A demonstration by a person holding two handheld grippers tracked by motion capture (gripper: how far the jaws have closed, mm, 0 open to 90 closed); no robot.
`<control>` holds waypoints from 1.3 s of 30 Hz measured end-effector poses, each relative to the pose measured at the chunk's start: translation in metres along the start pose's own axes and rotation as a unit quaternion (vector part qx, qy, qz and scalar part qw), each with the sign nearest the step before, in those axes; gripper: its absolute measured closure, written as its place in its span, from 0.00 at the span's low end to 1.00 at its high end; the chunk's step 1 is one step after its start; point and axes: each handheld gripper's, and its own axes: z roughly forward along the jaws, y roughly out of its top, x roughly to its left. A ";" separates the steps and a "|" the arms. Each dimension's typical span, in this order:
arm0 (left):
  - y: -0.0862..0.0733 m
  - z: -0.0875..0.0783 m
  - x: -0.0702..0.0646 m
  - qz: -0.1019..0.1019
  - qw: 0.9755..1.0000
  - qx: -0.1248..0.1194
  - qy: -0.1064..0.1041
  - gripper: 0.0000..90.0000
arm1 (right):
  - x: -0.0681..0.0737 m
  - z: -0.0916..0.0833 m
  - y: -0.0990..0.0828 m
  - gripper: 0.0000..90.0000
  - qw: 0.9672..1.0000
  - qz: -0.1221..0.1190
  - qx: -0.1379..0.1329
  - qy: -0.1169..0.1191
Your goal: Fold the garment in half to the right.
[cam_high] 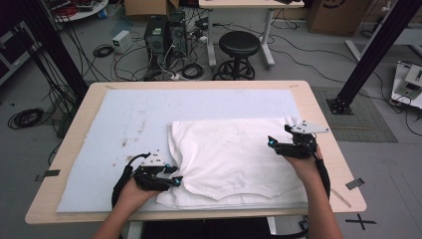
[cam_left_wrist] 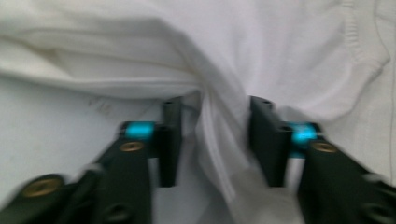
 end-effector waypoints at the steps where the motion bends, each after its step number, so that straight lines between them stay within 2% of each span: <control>1: -0.003 -0.002 -0.003 0.001 1.000 -0.002 0.001 0.53 | 0.001 0.001 0.001 0.24 1.000 -0.002 -0.001 0.001; 3: -0.003 -0.001 -0.006 -0.001 1.000 -0.003 0.002 0.54 | 0.001 0.001 0.001 0.24 1.000 -0.003 -0.002 0.002; 4: -0.003 0.000 -0.009 0.001 1.000 -0.002 -0.005 0.59 | 0.002 0.001 0.001 0.24 1.000 -0.002 0.000 0.002; 5: -0.003 0.001 -0.012 0.012 1.000 -0.002 -0.008 0.67 | 0.002 0.001 0.002 0.24 1.000 -0.003 -0.002 0.004; 7: -0.002 0.002 -0.014 0.013 1.000 -0.002 -0.017 0.80 | 0.005 0.002 0.004 0.24 1.000 -0.009 -0.003 0.007; 10: -0.002 0.003 -0.015 0.012 1.000 -0.002 -0.020 0.85 | 0.009 0.003 0.009 0.24 1.000 -0.014 -0.006 0.012; 19: -0.001 0.003 -0.011 0.006 0.999 -0.002 -0.033 0.88 | 0.040 0.025 0.051 0.24 0.997 -0.066 0.005 0.050; 20: -0.001 0.003 -0.011 0.006 0.999 -0.002 -0.033 0.88 | 0.040 0.025 0.051 0.24 0.997 -0.066 0.005 0.050; 21: -0.001 0.003 -0.012 0.018 0.999 -0.002 -0.029 0.88 | 0.052 0.036 0.067 0.24 0.995 -0.077 0.008 0.068; 22: -0.001 0.003 -0.013 0.019 0.999 -0.004 -0.029 0.88 | 0.056 0.041 0.072 0.24 0.994 -0.081 0.008 0.072; 23: -0.001 0.003 -0.013 0.019 0.999 -0.004 -0.029 0.88 | 0.056 0.041 0.072 0.24 0.994 -0.081 0.008 0.072; 25: -0.001 0.003 -0.013 0.025 0.999 -0.003 -0.025 0.88 | 0.065 0.054 0.082 0.24 0.993 -0.087 0.018 0.084; 27: -0.001 0.003 -0.014 0.025 0.999 -0.004 -0.024 0.88 | 0.067 0.056 0.084 0.24 0.992 -0.088 0.020 0.085; 28: -0.001 0.003 -0.014 0.025 0.999 -0.004 -0.024 0.88 | 0.074 0.069 0.091 0.24 0.990 -0.094 0.029 0.097; 36: -0.001 0.003 -0.012 0.027 0.999 -0.005 -0.028 0.89 | 0.098 0.109 0.111 0.24 0.986 -0.103 0.049 0.126; 37: -0.001 0.003 -0.012 0.027 0.999 -0.005 -0.028 0.89 | 0.098 0.109 0.111 0.24 0.986 -0.103 0.049 0.126; 38: -0.001 0.003 -0.012 0.026 0.999 -0.005 -0.028 0.89 | 0.108 0.122 0.116 0.24 0.983 -0.110 0.056 0.133; 39: -0.001 0.003 -0.012 0.026 0.999 -0.005 -0.028 0.89 | 0.109 0.124 0.117 0.24 0.983 -0.113 0.056 0.134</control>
